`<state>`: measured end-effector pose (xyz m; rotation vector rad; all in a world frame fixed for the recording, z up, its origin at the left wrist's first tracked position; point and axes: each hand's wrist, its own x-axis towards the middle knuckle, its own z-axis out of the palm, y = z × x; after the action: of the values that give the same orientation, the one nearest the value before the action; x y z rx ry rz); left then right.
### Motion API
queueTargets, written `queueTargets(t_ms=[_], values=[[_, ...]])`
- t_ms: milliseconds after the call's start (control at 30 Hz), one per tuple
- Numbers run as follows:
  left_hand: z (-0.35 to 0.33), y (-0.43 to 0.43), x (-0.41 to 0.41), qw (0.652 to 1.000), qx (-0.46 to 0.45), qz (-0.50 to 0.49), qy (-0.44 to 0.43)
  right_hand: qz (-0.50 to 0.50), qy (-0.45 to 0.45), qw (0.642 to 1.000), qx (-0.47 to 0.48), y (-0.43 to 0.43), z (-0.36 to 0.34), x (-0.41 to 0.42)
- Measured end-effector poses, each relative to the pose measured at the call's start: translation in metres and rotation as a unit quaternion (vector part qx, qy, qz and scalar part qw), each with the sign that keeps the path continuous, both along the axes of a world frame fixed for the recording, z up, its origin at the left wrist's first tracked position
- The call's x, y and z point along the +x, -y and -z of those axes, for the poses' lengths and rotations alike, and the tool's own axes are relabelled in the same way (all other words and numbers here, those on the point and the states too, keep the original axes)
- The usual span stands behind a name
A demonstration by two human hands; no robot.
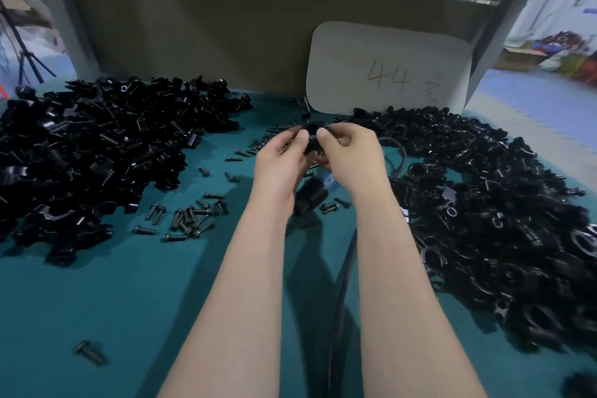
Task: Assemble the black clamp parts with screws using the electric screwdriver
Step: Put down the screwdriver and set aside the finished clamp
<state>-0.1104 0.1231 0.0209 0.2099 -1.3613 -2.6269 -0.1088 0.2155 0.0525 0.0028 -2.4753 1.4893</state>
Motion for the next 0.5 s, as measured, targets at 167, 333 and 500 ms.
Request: queueTargets(t_ms=[167,333,500], values=[[-0.007,-0.074,0.001,0.978,-0.206,0.022,0.015,0.170,-0.030,0.984,0.048,-0.063,-0.001,0.019],[-0.015,-0.150,0.014,0.925,-0.372,0.066,-0.031,0.287,-0.020,0.957,0.041,-0.127,0.002,0.046],[-0.003,-0.184,0.024,0.833,-0.547,0.070,-0.044,0.329,-0.020,0.943,0.047,-0.155,0.005,0.059]])
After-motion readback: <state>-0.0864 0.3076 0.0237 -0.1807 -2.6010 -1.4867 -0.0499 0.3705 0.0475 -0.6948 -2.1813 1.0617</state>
